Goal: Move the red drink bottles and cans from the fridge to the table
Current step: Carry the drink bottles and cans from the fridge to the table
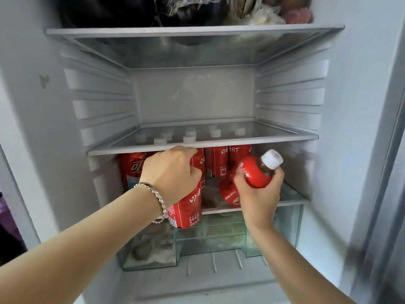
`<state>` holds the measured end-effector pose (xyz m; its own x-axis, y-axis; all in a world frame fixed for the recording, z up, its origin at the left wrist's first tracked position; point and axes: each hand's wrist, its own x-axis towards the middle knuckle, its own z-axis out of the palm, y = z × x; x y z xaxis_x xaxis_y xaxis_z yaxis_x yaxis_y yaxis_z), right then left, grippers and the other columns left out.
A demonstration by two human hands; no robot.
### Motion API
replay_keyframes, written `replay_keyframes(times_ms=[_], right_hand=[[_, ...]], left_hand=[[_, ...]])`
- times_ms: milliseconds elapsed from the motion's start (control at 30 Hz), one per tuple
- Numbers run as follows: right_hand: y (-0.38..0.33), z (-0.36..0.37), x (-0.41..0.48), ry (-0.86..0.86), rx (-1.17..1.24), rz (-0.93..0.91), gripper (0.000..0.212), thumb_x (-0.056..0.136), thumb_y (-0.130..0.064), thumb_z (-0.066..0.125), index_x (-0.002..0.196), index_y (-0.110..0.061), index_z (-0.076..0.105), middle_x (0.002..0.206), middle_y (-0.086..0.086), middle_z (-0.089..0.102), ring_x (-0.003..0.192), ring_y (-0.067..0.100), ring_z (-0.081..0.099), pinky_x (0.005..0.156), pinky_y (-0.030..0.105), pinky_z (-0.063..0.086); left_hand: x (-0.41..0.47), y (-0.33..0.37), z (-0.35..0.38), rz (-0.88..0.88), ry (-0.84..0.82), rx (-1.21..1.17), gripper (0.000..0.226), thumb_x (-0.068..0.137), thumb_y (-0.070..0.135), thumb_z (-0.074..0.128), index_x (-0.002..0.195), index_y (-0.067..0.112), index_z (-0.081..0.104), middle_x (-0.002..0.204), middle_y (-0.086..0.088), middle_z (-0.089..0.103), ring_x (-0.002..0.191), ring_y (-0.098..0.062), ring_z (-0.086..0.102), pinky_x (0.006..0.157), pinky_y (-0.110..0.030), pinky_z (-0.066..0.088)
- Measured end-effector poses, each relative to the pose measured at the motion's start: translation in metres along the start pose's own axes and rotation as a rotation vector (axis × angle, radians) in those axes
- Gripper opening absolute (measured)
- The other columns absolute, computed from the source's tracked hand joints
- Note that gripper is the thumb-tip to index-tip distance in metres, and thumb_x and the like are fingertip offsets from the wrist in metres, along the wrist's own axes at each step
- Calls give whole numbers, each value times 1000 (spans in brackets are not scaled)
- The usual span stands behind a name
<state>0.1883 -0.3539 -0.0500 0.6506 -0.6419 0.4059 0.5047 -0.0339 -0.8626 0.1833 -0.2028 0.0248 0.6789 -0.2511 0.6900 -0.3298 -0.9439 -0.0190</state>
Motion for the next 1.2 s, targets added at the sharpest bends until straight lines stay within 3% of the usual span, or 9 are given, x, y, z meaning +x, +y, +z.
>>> replay_keyframes(times_ms=[133, 267, 500, 633, 733, 800, 900, 1067, 1200], right_hand=[[-13, -3, -17, -327, -251, -123, 72, 62, -24, 83, 117, -35, 38, 94, -19, 57, 79, -4, 61, 68, 11, 45], [-29, 2, -16, -586, -547, -185, 84, 64, -32, 81, 127, -23, 26, 96, -13, 55, 84, 15, 62, 69, 24, 45], [-61, 10, -24, -926, -891, -616, 91, 71, -45, 74, 137, -18, 17, 121, -8, 54, 91, 8, 55, 66, 16, 34], [-58, 20, -34, -1064, -867, -531, 89, 68, -46, 75, 130, -23, 14, 98, -10, 52, 77, 10, 53, 54, 13, 38], [-47, 28, -30, -1244, -692, -248, 109, 62, -44, 82, 139, -34, 6, 127, -11, 50, 107, 11, 58, 87, 22, 51], [-38, 29, -18, -1367, -611, -108, 125, 61, -40, 85, 146, -36, -5, 146, -16, 26, 135, 8, 33, 112, 32, 34], [-24, 38, 6, -1250, -522, 1, 122, 60, -36, 86, 148, -32, 2, 151, -14, 9, 143, 11, 10, 119, 41, 17], [-2, 92, 35, -792, -479, 167, 120, 39, -62, 72, 141, -12, 34, 143, 11, 41, 129, 30, 45, 104, 48, 42], [3, 114, 32, -739, -444, 88, 64, 73, -45, 75, 123, -8, 57, 126, 10, 59, 114, 26, 58, 94, 33, 49]], left_hand=[[-8, 0, -7, 134, 84, -56, 51, 88, 58, 40, 119, 23, 61, 87, 2, 71, 70, -19, 68, 53, -23, 43], [-16, -7, -13, 291, 56, -46, 86, 72, 82, 19, 115, 20, 61, 48, 7, 55, 32, -13, 50, 37, -8, 10], [-22, -31, -37, 422, 35, 99, 70, 70, 78, 28, 111, 33, 62, 51, 11, 59, 39, -8, 55, 40, -9, 14], [-32, -33, -53, 297, -219, 170, 53, 79, 75, 24, 115, 43, 46, 89, 11, 67, 81, -10, 63, 62, -21, 39], [-35, -36, -56, 222, -346, 223, 42, 82, 71, 30, 91, 32, 41, 74, 12, 52, 73, -12, 52, 64, -22, 36], [-41, -43, -52, 189, -352, 227, 44, 82, 72, 29, 87, 30, 41, 73, 12, 46, 70, -11, 47, 66, -23, 35], [-50, -53, -48, 80, -380, 242, 51, 82, 71, 29, 93, 27, 51, 83, 11, 58, 72, -10, 49, 66, -23, 35], [-55, -57, -45, 57, -393, 280, 48, 84, 70, 33, 94, 28, 53, 92, 11, 61, 85, -12, 59, 69, -23, 36], [-56, -53, -50, 54, -406, 297, 48, 84, 70, 31, 93, 28, 53, 81, 12, 54, 83, -12, 59, 70, -22, 37]])
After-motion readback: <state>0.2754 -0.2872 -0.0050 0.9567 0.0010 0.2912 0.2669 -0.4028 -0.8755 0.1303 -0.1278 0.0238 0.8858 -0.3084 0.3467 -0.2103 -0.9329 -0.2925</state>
